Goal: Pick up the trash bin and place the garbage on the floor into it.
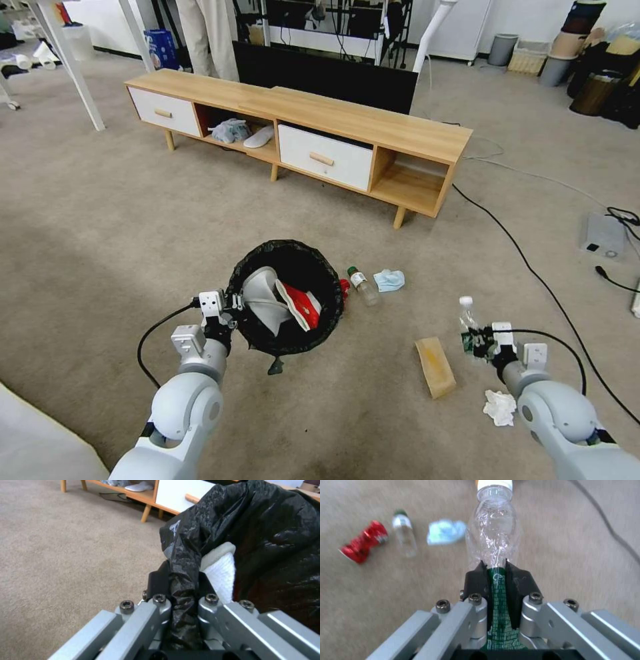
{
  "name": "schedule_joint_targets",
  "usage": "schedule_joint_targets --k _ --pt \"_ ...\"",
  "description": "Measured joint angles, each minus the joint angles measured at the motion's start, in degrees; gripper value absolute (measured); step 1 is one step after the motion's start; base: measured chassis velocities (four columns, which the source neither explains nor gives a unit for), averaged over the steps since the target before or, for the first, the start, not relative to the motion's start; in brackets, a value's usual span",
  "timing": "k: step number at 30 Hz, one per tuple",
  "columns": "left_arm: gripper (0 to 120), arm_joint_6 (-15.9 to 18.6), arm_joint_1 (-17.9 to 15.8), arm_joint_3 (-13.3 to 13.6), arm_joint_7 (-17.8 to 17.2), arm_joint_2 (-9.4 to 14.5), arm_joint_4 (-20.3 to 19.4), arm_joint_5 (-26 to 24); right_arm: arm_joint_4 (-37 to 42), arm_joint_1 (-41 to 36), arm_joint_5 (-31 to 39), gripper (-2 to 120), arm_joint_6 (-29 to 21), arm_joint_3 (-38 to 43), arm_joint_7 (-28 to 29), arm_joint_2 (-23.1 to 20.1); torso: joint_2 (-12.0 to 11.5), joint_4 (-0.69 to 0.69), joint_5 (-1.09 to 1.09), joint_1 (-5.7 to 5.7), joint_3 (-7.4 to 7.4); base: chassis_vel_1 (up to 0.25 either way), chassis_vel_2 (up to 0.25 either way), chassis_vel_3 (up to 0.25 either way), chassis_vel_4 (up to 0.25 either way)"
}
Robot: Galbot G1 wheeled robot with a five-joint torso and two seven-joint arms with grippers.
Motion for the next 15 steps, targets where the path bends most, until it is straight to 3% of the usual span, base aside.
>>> schedule_joint_targets --k 7,9,13,15 --pt "4 0.76 0.59 0.50 -0.09 0.01 -0.32 -0.07 6.92 -1.35 -1.81 9 5.03 2.96 -4.92 -1.63 0.00 0.00 0.00 0.00 0.00 0.000 0.000 0.000 0.000" --pt "4 1.48 0.71 1.05 -0.07 -0.02 -0.33 -0.41 10.20 -1.50 -1.86 9 9.29 3.98 -10.10 -2.98 0.00 0.00 -0.01 0.00 0.00 0.000 0.000 0.000 0.000" --pt "4 2.11 0.73 1.55 -0.06 -0.06 -0.32 -1.05 10.90 -1.28 -1.79 9 12.76 4.11 -14.11 -3.78 0.00 0.00 -0.01 0.00 0.00 0.000 0.000 0.000 0.000" --pt "4 3.35 0.91 2.34 -0.01 -0.08 -0.42 -1.92 10.20 -0.40 -1.38 9 18.70 3.97 -20.42 -4.62 0.00 0.00 -0.01 0.00 0.00 0.000 0.000 0.000 0.000"
